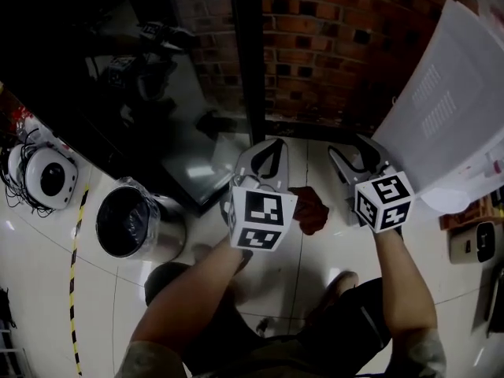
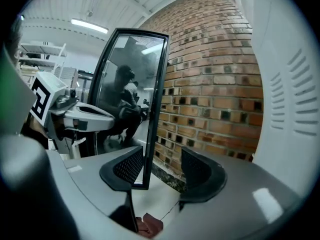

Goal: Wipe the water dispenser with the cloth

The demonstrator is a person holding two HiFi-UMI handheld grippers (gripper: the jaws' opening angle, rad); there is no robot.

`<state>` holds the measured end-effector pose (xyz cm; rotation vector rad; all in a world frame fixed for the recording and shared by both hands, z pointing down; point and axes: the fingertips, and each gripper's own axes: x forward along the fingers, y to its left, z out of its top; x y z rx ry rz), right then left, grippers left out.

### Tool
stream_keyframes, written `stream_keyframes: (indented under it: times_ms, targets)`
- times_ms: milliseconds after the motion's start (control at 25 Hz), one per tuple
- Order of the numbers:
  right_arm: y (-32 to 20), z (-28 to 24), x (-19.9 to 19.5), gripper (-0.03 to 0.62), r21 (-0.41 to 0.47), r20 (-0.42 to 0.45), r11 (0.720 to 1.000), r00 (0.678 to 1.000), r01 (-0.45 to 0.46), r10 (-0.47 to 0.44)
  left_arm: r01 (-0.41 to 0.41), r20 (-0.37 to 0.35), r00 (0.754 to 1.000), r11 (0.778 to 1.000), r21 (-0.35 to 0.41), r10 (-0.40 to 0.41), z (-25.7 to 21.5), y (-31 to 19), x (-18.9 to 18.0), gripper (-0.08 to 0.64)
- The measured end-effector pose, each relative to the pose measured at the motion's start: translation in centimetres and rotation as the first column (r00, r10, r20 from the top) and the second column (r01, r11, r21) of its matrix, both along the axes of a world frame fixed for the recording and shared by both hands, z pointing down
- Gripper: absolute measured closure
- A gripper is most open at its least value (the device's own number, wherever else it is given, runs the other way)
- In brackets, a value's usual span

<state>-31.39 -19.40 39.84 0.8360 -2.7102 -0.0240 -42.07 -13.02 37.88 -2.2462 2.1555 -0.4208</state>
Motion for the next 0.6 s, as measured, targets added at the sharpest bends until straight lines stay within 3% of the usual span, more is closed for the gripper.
stream_keyframes:
  times_ms: [160,320,600]
  targets:
    - [-1.5,1.7,-1.9,0.318,-0.031,-0.018,0.998,0.999,0.047,-0.048,0.036,0.044,0.998,0.999,-0.022,-0.035,3.1,-0.6,-1.7,0.56]
    - [-1.4,4.1,-2.4,0.304,-0.022,-0.063,0.994,0.992,0.106,-0.108,0.135,-0.128,0.982,0.991,-0.02,-0.137,6.0,-3.2,-3.9,0.56]
    - [0.3,18.3,-1.1,0.268,-0.175,-0.222,0.975,0.959,0.139,-0.177,0.138,-0.145,0.976,0.979,-0.151,-0.16,16.1,-4.3,-2.4,0.56]
